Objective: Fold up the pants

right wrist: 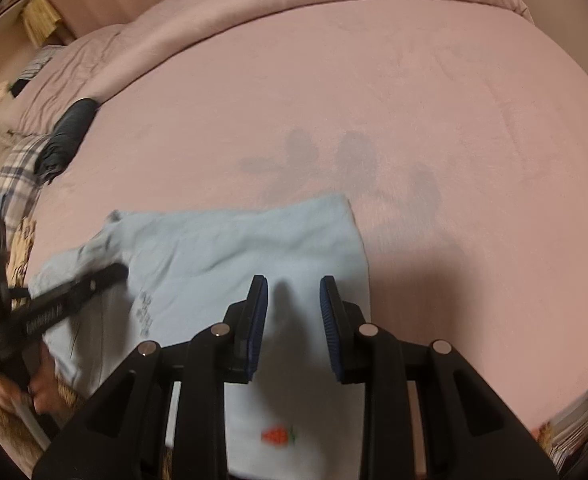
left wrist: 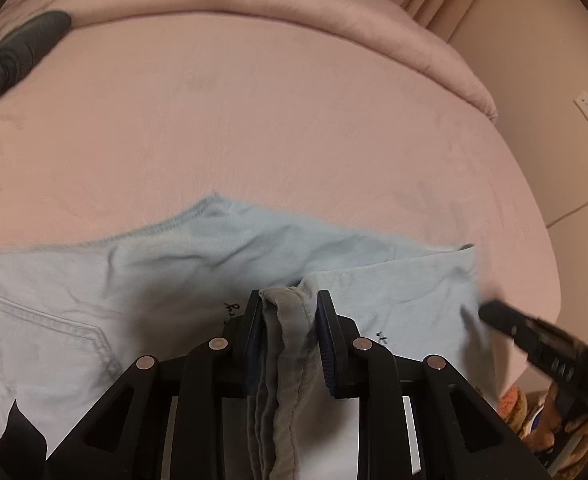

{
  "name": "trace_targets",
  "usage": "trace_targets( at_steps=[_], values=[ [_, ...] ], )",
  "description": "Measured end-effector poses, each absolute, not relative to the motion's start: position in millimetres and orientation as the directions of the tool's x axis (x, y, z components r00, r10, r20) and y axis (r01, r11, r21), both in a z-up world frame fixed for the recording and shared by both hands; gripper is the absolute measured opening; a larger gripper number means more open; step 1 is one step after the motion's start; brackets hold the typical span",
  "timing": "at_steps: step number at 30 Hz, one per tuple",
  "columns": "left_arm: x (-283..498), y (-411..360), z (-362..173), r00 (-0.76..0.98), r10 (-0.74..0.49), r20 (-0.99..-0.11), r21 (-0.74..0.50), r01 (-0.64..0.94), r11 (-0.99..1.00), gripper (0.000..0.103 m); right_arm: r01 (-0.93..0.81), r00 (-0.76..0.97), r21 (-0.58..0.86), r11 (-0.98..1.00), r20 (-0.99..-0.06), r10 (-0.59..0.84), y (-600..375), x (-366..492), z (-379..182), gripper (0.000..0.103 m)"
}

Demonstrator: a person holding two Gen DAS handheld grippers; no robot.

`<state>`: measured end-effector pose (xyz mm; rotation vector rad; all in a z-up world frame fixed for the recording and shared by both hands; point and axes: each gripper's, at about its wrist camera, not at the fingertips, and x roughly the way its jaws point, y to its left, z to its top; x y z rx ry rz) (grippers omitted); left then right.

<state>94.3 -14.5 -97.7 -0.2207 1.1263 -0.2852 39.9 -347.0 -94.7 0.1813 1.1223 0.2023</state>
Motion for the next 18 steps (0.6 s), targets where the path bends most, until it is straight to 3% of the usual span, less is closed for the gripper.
trace_targets(
  at_steps=[5,13,18],
  values=[
    [97,-17,-88,0.439,-0.283,-0.853,-0.242,0.148,0.959,0.024,-0.072,0.390,0.238,0.969,-0.887,0.247,-360,14,-100,0.028],
    [103,-19,-124,0.387,-0.218,-0.896,-0.183,0.125,0.975,0.026,-0.068,0.362,0.225,0.972,-0.902,0.234,-363,8,-122,0.026],
    [98,-11,-111,0.388,-0.237,-0.891,-0.206,0.119,0.971,0.026,-0.069,0.370,0.209,0.975,-0.903,0.220,-362,1,-107,0.028]
  ],
)
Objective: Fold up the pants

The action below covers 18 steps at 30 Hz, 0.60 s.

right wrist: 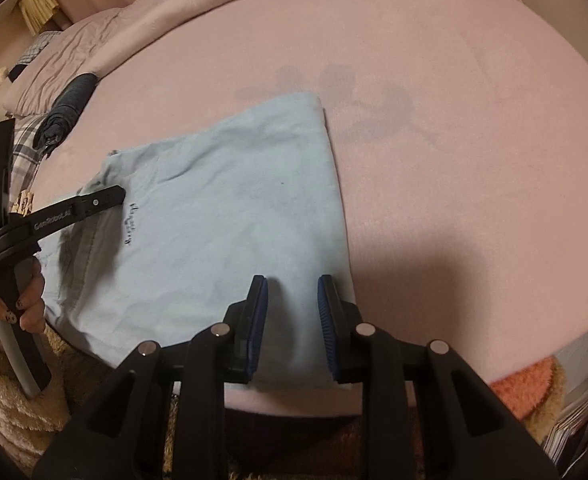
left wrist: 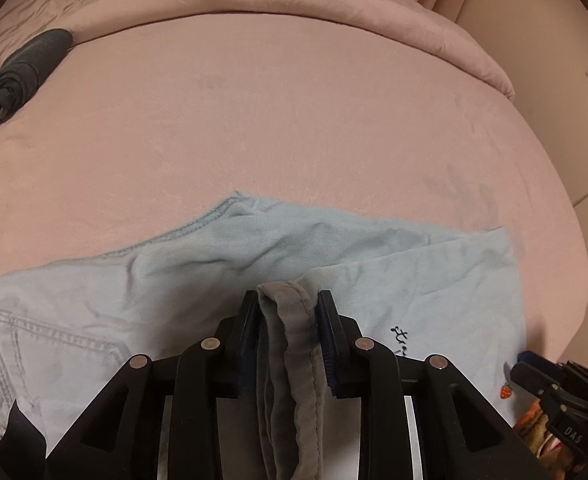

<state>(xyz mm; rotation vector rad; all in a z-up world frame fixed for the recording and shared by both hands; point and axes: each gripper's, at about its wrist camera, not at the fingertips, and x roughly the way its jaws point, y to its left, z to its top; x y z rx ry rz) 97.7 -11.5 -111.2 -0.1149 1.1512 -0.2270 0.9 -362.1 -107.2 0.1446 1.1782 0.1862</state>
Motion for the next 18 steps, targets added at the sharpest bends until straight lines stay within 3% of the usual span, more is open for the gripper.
trace_targets(
  at_steps=[15,18],
  values=[
    [39,6,-114,0.271,-0.373,-0.887,-0.353,0.121,0.928,0.028,-0.049,0.366,0.250,0.967,-0.896,0.250,-375,-17,-110,0.033],
    [29,4,-123,0.277,-0.345,-0.897,-0.321,0.129,0.938,0.028,-0.042,0.366,0.235,0.971,-0.901,0.234,-374,-19,-119,0.032]
  ],
)
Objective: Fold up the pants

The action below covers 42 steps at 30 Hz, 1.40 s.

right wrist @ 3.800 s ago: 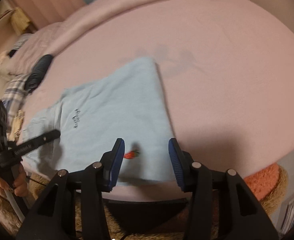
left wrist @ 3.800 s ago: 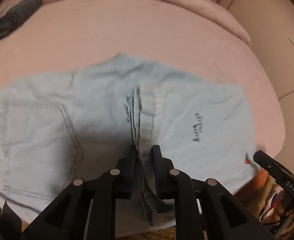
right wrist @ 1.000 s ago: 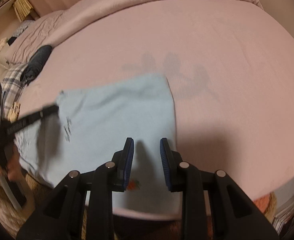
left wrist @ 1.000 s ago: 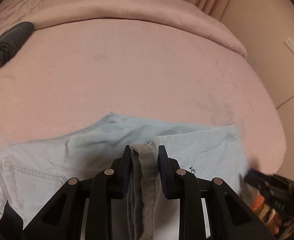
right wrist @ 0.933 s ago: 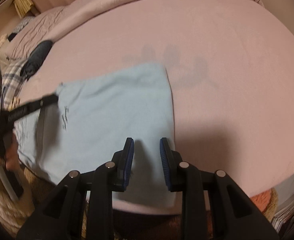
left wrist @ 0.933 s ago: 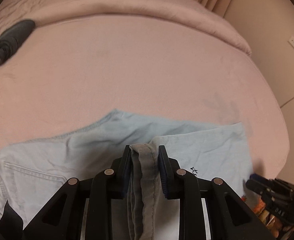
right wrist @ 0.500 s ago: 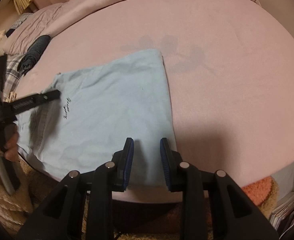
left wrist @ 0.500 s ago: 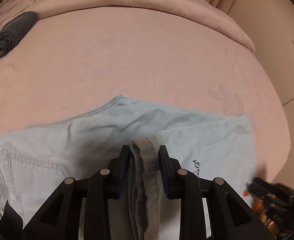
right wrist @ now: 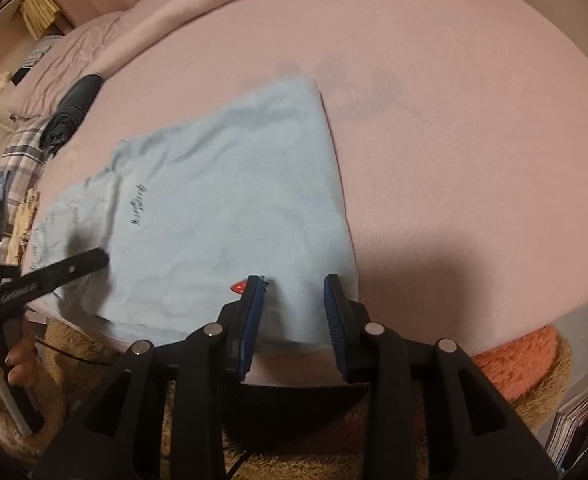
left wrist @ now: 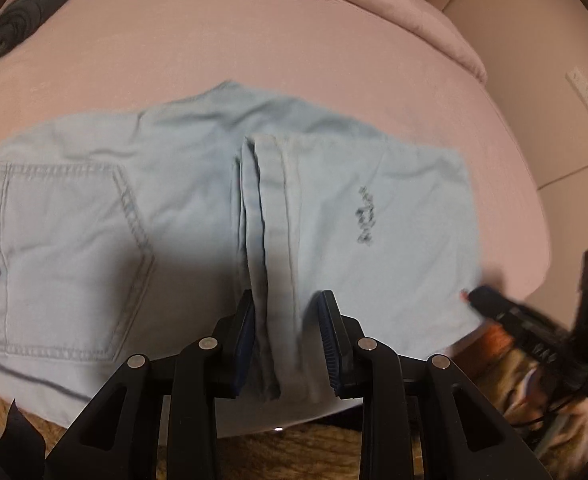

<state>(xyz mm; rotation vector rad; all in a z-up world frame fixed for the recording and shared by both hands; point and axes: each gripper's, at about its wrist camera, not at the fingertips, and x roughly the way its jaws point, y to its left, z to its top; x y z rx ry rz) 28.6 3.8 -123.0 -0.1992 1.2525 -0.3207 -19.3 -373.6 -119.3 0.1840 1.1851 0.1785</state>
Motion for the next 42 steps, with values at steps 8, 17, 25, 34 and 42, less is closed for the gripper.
trace_targets(
  at_steps=[8,17,25,34,42],
  values=[
    [21,10,-122,0.295,-0.299,-0.907,-0.278,0.112,0.954,0.025,-0.036,0.365,0.232,0.972,-0.902,0.229,-375,-21,-115,0.032],
    [20,8,-125,0.289,-0.292,-0.912,-0.278,0.089,0.957,0.025,-0.028,0.358,0.225,0.974,-0.907,0.220,-368,-14,-116,0.032],
    [19,-5,-124,0.266,-0.223,-0.938,-0.195,0.128,0.972,0.025,-0.037,0.345,0.158,0.987,-0.925,0.161,-351,-10,-114,0.032],
    [26,10,-129,0.242,-0.294,-0.924,-0.289,0.057,0.956,0.025,-0.031,0.329,0.155,0.987,-0.931,0.156,-347,-3,-115,0.032],
    [15,22,-131,0.258,-0.312,-0.914,-0.311,0.044,0.949,0.025,-0.022,0.341,0.169,0.985,-0.925,0.166,-351,-3,-117,0.033]
  ],
)
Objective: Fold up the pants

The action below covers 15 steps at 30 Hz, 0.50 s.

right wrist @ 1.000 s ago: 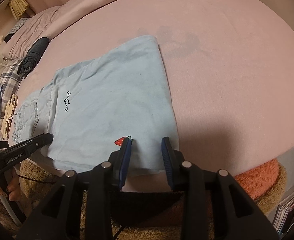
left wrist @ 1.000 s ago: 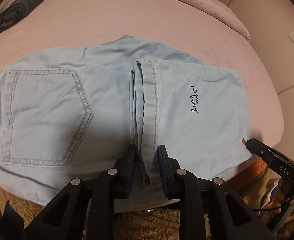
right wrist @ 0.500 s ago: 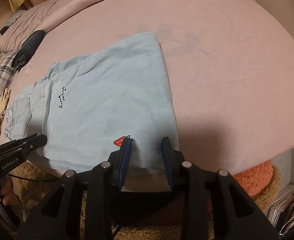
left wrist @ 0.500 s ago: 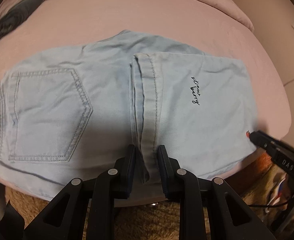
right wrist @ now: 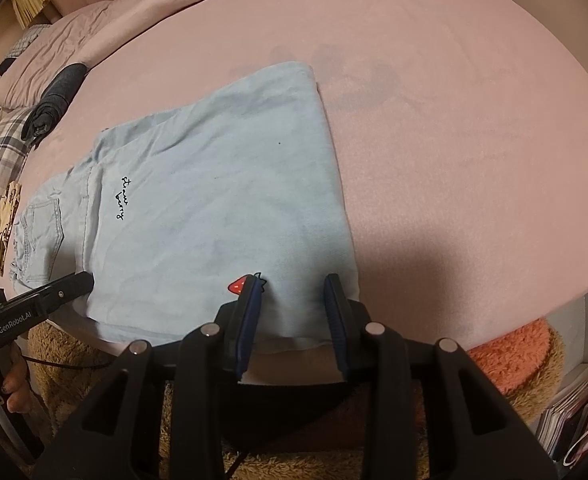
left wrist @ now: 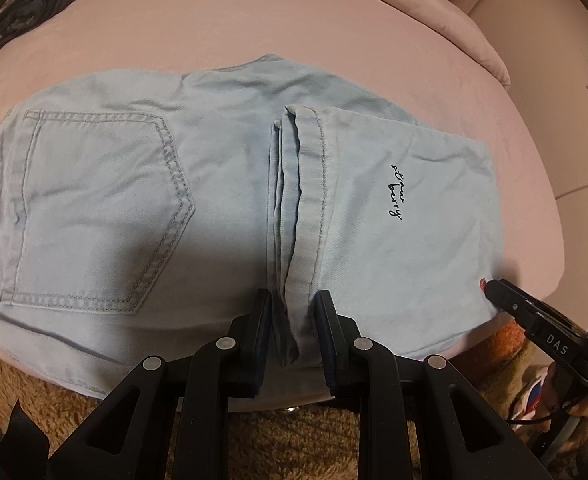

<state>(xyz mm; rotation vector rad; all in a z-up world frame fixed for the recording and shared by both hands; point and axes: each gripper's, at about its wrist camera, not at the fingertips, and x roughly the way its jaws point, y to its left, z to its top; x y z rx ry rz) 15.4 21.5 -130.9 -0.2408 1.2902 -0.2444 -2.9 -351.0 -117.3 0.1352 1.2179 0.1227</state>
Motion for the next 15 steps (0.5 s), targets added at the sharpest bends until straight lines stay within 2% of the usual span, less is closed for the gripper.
trace_targets(
  at_steps=[4,6,7,8,11,15],
  values=[
    [3,22,-132,0.287,-0.295,-0.911,-0.295,0.045,0.954,0.025,-0.023,0.352,0.171,0.985,-0.921,0.168,-350,-5,-120,0.035],
    [0,20,-135,0.304,-0.290,-0.907,-0.289,0.050,0.956,0.025,-0.024,0.361,0.199,0.980,-0.912,0.194,-350,-3,-122,0.043],
    [-2,21,-136,0.319,-0.293,-0.901,-0.293,0.046,0.955,0.025,-0.032,0.365,0.213,0.976,-0.907,0.210,-348,-2,-123,0.052],
    [-4,21,-136,0.326,-0.296,-0.898,-0.300,0.040,0.953,0.025,-0.042,0.371,0.207,0.978,-0.905,0.207,-346,-3,-124,0.055],
    [-6,29,-137,0.335,-0.326,-0.884,-0.337,0.025,0.941,0.025,-0.088,0.396,0.125,0.988,-0.906,0.150,-334,-9,-122,0.055],
    [-9,43,-132,0.326,-0.377,-0.867,-0.392,0.021,0.920,0.025,-0.085,0.400,0.126,0.988,-0.904,0.149,-336,-12,-116,0.055]
  ],
)
